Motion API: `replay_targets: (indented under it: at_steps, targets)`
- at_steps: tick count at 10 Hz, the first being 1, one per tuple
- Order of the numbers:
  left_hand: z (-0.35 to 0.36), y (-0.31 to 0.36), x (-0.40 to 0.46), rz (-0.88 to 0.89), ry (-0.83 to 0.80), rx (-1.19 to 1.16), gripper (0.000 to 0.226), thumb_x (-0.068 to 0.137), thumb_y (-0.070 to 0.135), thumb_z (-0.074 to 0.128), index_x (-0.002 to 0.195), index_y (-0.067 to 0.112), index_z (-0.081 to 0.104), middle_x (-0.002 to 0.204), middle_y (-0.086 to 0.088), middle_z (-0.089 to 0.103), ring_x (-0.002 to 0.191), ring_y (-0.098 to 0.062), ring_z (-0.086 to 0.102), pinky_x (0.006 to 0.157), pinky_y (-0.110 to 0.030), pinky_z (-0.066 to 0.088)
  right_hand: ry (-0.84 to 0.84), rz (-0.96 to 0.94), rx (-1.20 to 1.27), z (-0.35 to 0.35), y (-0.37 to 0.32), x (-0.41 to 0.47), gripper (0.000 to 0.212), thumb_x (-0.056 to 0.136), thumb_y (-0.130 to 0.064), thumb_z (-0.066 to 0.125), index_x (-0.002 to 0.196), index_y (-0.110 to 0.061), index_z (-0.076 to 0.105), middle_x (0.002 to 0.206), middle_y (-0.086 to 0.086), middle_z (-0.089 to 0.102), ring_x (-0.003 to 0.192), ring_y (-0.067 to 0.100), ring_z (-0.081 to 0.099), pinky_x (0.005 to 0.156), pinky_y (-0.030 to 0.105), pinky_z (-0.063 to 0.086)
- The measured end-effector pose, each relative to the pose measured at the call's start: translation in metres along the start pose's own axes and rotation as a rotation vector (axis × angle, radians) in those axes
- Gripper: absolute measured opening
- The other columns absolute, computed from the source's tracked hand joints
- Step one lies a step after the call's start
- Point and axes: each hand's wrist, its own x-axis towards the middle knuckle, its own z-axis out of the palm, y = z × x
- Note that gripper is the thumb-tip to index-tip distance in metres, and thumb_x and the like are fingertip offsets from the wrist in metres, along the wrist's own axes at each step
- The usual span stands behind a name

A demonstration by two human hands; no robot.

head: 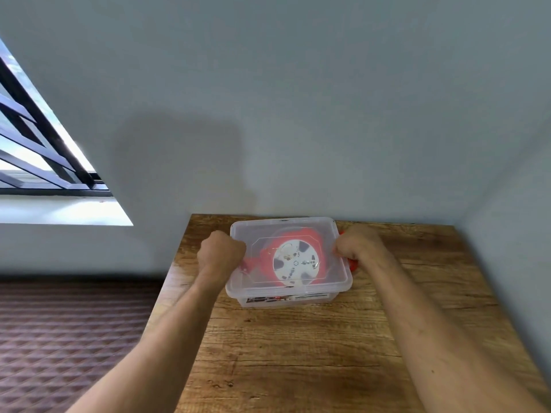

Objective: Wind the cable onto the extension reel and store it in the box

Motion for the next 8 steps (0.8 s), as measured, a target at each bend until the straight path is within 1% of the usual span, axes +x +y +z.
replay_targets:
  at_steps: [1,2,3,4,5,6,7,8]
  targets:
    - [0.014,0.003,-0.015,0.154,0.107,0.242,0.013,0.095,0.006,0.051,0.102,0.000,0.061,0.094,-0.011,0.068,0.091,-0.031,0.072,0.069,-0.030,0.049,0.173,-0.038,-0.103,0.014,-0.006,-0.006,0.024,0.095,-0.011,0.058,0.116,-0.003,0.067,0.106,0.011,0.069,0.073,0.022,0.062,0.044,0.022,0.041]
    - [0.024,-0.008,-0.019,0.202,0.179,0.182,0.020,0.093,0.003,0.049,0.112,-0.002,0.056,0.105,-0.016,0.072,0.097,-0.035,0.073,0.073,-0.031,0.049,0.204,-0.038,-0.102,0.016,-0.007,-0.006,0.024,0.097,-0.010,0.057,0.118,-0.004,0.066,0.107,0.009,0.069,0.071,0.021,0.060,0.043,0.022,0.038]
    - [0.022,-0.008,-0.018,0.135,0.150,0.008,0.028,0.094,0.005,0.047,0.120,0.000,0.054,0.113,-0.017,0.070,0.096,-0.033,0.066,0.077,-0.034,0.044,0.156,-0.059,-0.123,0.012,-0.009,-0.007,0.018,0.096,-0.013,0.060,0.112,-0.007,0.066,0.084,0.001,0.061,0.057,0.013,0.054,0.038,0.020,0.033]
    - [0.015,-0.007,-0.013,0.154,0.100,0.025,0.033,0.098,0.013,0.043,0.127,0.003,0.054,0.124,-0.016,0.069,0.104,-0.033,0.065,0.086,-0.040,0.048,0.118,-0.156,-0.301,-0.001,-0.019,-0.013,0.023,0.097,-0.022,0.056,0.114,-0.009,0.067,0.096,0.003,0.068,0.080,0.018,0.068,0.059,0.023,0.051]
    - [-0.005,0.003,0.012,0.324,0.066,0.266,0.061,0.107,0.028,0.029,0.159,-0.002,0.025,0.166,-0.021,0.034,0.154,-0.038,0.032,0.126,-0.045,0.026,0.145,-0.316,-0.452,-0.026,-0.035,-0.014,0.029,0.094,-0.021,0.055,0.121,-0.011,0.061,0.121,0.007,0.065,0.107,0.024,0.063,0.083,0.030,0.051]
    - [-0.055,0.048,0.033,0.552,0.150,0.352,0.076,0.106,0.052,0.016,0.166,0.006,0.006,0.175,-0.015,0.006,0.163,-0.030,0.001,0.131,-0.042,0.003,0.200,-0.517,-0.427,-0.061,-0.056,-0.012,0.049,0.095,-0.024,0.056,0.140,-0.009,0.047,0.143,0.010,0.050,0.129,0.026,0.049,0.103,0.035,0.044]
    - [-0.124,0.110,0.045,0.752,0.319,0.376,0.087,0.100,0.063,0.010,0.166,0.007,0.007,0.175,-0.011,0.005,0.163,-0.025,0.000,0.129,-0.038,0.000,0.280,-0.691,-0.384,-0.114,-0.087,-0.018,0.071,0.098,-0.031,0.056,0.156,-0.009,0.021,0.163,0.007,0.020,0.149,0.021,0.019,0.118,0.033,0.020]
    - [-0.191,0.160,0.048,0.831,0.459,0.386,0.087,0.099,0.064,0.010,0.165,0.007,0.008,0.175,-0.009,0.005,0.163,-0.023,0.000,0.129,-0.037,0.000,0.384,-0.776,-0.356,-0.171,-0.120,-0.027,0.083,0.097,-0.037,0.057,0.158,-0.012,0.007,0.166,0.006,0.005,0.151,0.021,0.010,0.119,0.034,0.015]
